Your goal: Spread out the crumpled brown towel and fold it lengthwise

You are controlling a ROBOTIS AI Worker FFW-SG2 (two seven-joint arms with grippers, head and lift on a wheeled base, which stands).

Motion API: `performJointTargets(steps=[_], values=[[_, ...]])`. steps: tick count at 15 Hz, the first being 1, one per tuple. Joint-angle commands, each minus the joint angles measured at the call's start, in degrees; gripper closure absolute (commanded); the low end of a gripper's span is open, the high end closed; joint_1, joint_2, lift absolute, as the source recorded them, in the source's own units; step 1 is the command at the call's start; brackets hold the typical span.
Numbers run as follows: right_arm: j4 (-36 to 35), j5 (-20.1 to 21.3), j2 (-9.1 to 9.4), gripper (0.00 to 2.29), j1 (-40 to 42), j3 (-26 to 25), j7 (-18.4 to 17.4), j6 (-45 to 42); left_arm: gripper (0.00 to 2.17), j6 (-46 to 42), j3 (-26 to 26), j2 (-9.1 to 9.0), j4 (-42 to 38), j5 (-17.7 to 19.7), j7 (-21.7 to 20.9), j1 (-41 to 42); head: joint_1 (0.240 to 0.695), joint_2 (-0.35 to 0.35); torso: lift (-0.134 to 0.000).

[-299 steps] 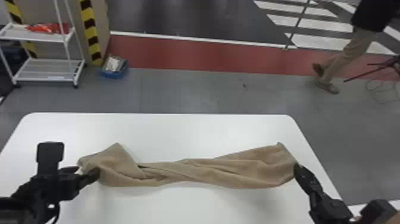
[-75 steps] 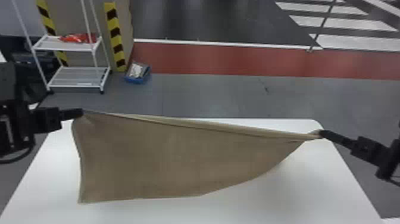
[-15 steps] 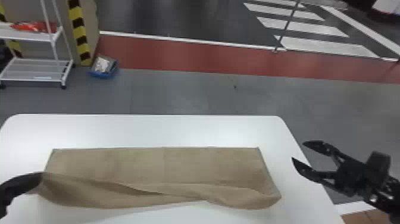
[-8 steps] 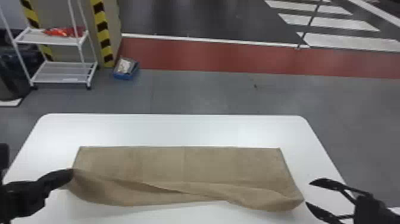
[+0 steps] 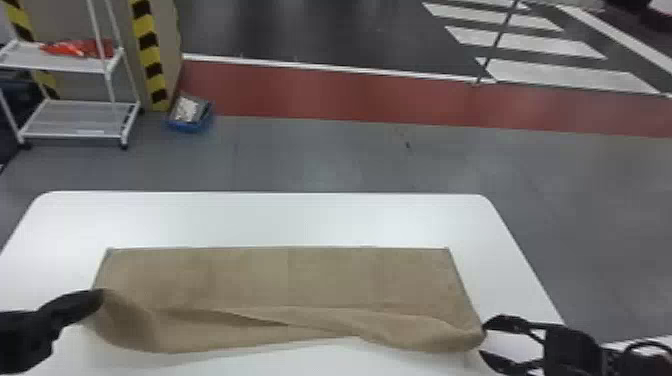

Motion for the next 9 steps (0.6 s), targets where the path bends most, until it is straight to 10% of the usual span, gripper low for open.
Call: performJointTargets(steps=[1, 9], values=[[-1.6, -0.6, 0.62, 0.65, 0.5, -0.1, 0.7, 0.6, 1.39, 0.0, 1.0, 0.0, -0.4, 0.1, -0.3, 0.5, 0.695, -0.202, 0.0], [0.2, 3.6, 0.45, 0.74, -2.3, 1.5, -3.0, 7.1, 1.39, 0.0, 0.1, 0.0, -0.1, 0.3, -0.3, 0.2, 0.695, -0.204, 0.0]])
